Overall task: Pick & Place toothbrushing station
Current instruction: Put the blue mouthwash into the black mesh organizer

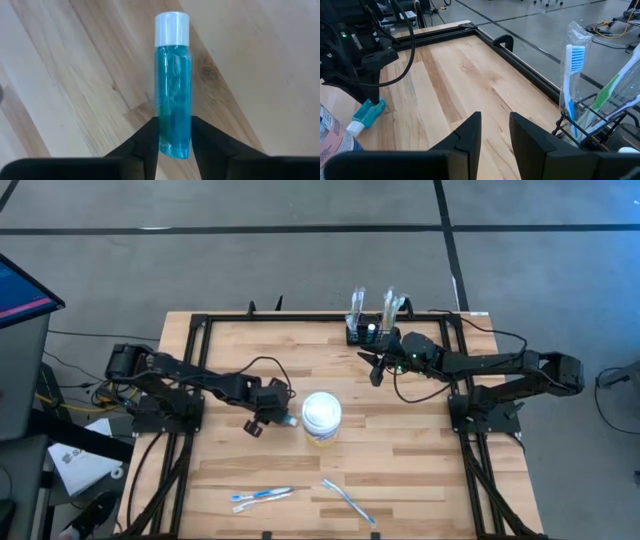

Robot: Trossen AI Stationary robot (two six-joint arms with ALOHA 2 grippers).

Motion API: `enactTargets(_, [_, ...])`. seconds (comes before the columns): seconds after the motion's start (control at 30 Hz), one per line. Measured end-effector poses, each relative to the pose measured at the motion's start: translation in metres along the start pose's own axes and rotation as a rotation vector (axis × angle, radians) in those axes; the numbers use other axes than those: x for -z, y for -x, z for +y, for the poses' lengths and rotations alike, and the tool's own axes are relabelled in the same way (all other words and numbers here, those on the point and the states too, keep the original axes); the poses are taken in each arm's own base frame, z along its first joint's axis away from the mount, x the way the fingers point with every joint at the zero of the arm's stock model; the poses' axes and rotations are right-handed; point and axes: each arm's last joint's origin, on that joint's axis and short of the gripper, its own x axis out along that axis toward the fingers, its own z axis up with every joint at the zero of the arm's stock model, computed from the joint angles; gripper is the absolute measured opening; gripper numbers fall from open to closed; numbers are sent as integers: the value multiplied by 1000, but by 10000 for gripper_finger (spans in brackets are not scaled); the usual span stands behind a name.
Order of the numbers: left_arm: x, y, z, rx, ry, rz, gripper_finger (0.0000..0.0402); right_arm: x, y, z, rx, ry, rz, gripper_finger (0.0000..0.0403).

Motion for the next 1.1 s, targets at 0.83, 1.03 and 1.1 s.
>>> enactTargets(0.83, [-2,-13,0,2,19,10,65,0,0,0,0,0,4,93])
enactTargets(1.03, [-2,-12,0,-3,43,7,58,0,0,0,-1,0,4,93])
enactTargets(1.1, [-1,-10,0,-2,69,3,59,0,0,0,0,0,4,93])
